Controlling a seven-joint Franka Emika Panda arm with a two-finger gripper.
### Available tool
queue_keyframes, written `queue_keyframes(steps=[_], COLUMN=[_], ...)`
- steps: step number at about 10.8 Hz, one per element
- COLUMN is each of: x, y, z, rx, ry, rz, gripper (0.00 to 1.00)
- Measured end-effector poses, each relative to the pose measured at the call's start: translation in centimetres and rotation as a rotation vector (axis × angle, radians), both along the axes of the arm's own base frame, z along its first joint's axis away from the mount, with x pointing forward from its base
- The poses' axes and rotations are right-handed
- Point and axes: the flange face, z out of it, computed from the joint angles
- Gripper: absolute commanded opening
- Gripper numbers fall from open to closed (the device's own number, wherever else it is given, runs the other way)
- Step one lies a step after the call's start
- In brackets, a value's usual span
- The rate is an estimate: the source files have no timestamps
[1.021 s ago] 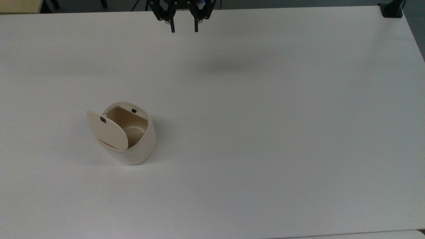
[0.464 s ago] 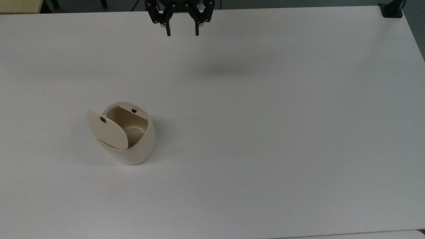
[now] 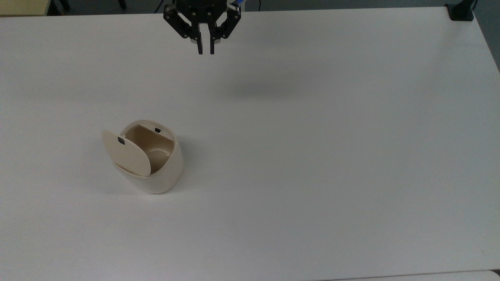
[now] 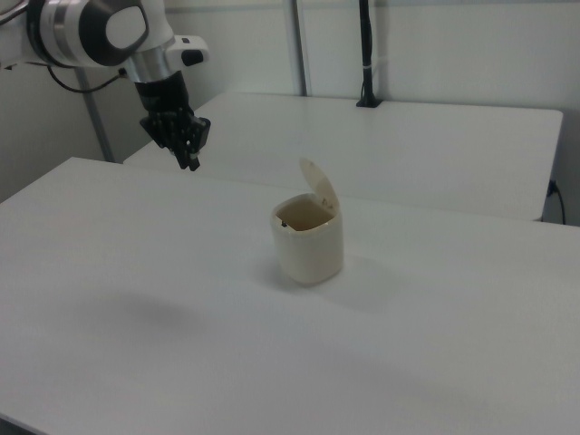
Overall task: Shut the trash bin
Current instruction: 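Move the gripper over the cream bin and lower it onto the raised lid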
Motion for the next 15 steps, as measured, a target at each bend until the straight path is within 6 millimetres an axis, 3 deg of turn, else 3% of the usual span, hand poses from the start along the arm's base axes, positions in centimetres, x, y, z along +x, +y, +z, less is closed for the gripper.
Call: queue_keyframes(steps=[2,7,10,15], x=[1.6,5.7,7.7,9.2], y=[-1.7,-5.5,-9.0,-13.1], z=[0.0,-0.5,-1.2,-3.5], rx=[0.007,0.05,0.038,-0.03], ry=[-0.077,-0.284,-0.427,-0.491], rz=[-0.052,-0.279,-0.421,-0.514], gripper=[0.04,0.01,0.01,0.01])
